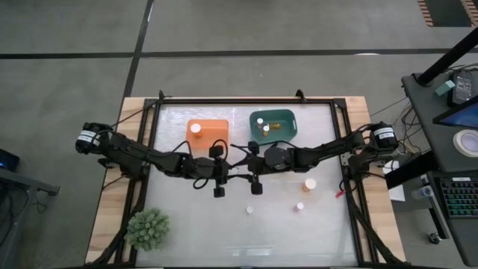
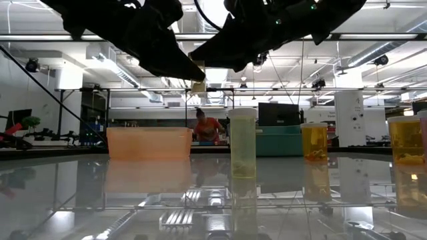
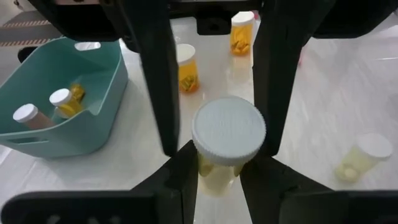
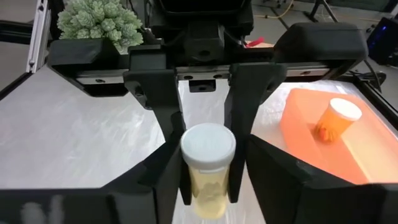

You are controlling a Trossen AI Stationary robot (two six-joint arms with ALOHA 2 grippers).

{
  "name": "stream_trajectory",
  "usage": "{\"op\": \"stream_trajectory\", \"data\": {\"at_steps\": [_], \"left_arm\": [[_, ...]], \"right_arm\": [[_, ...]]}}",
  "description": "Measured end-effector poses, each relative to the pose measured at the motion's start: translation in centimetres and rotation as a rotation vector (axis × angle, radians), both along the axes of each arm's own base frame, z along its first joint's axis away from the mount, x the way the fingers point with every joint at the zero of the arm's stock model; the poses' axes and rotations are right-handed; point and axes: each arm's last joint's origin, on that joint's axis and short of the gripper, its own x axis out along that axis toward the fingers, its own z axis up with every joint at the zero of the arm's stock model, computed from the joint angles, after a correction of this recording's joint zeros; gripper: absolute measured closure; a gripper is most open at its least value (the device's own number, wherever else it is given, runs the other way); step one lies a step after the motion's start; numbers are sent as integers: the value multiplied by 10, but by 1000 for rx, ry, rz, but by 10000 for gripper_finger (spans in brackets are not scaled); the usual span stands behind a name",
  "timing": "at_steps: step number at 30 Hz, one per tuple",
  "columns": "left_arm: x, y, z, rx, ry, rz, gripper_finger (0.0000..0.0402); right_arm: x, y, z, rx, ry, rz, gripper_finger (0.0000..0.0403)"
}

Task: Pick and place medicine bottles into bin by pill shape (circle, oval)
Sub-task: Put the left yellow pill bottle into the green bin

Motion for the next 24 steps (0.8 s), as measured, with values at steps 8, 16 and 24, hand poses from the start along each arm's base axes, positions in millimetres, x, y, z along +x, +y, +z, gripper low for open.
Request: {"op": "stream_trajectory", "data": {"at_steps": [8,16,24], "left_arm": [[0,0,0,10,1,-2,314],[0,0,0,10,2,-4,270],[-9,2,7,107,38,-20,207]], "right_arm": [[0,0,0,1,2,4,296],[0,0,0,7,5,-4,289],[-1,-1,0,39,14,-21,290]]}}
